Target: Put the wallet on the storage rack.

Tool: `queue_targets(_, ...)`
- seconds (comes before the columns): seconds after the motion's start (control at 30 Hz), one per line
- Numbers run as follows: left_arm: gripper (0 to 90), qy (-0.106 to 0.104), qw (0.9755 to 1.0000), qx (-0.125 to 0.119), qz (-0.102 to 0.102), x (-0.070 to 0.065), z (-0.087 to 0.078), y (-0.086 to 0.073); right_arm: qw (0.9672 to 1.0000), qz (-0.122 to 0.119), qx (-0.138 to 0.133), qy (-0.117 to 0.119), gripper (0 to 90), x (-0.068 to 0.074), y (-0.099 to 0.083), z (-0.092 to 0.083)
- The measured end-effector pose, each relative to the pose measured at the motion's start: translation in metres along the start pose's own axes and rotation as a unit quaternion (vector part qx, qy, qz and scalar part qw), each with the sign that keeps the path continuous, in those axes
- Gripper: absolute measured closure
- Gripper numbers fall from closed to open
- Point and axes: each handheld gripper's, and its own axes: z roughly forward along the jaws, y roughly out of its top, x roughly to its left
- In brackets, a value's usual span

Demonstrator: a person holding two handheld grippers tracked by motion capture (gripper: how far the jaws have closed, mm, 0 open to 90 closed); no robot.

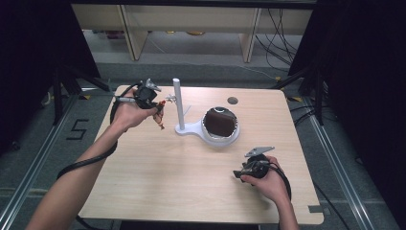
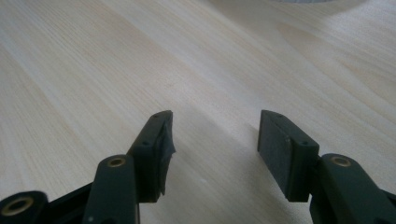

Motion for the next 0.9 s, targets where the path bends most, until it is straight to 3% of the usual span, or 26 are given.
queue_targets(0.13, 80.1, -0.004, 1.0, 0.003, 0.001, -0.001, 0.003, -0.002, 1.0, 0.006, 0.004, 0.0, 46.3, 0.001, 0.0, 0.0)
queue_targets(0.17, 80.1, -0.004, 1.0, 0.004, 0.002, -0.001, 0.004, -0.002, 1.0, -0.006, 0.005, -0.003, 46.3, -0.001, 0.0, 0.0)
queue_targets(0.3, 80.1, -0.007, 1.0, 0.006, 0.001, -0.003, 0.007, -0.003, 0.9998, 0.014, 0.009, 0.006, 46.2, 0.003, 0.0, 0.0)
queue_targets(0.4, 80.0, -0.007, 1.0, 0.005, 0.002, -0.005, 0.009, -0.003, 1.0, -0.003, 0.006, 0.002, 46.2, 0.0, 0.0, 0.0)
queue_targets(0.6, 79.8, -0.011, 0.9999, 0.009, 0.004, -0.007, 0.014, -0.004, 0.9999, 0.012, 0.008, 0.004, 46.1, 0.002, 0.0, -0.001)
queue_targets(0.9, 79.1, -0.014, 0.9999, 0.004, 0.004, -0.009, 0.021, -0.005, 1.0, 0.002, 0.003, 0.002, 46.1, 0.0, -0.001, 0.0)
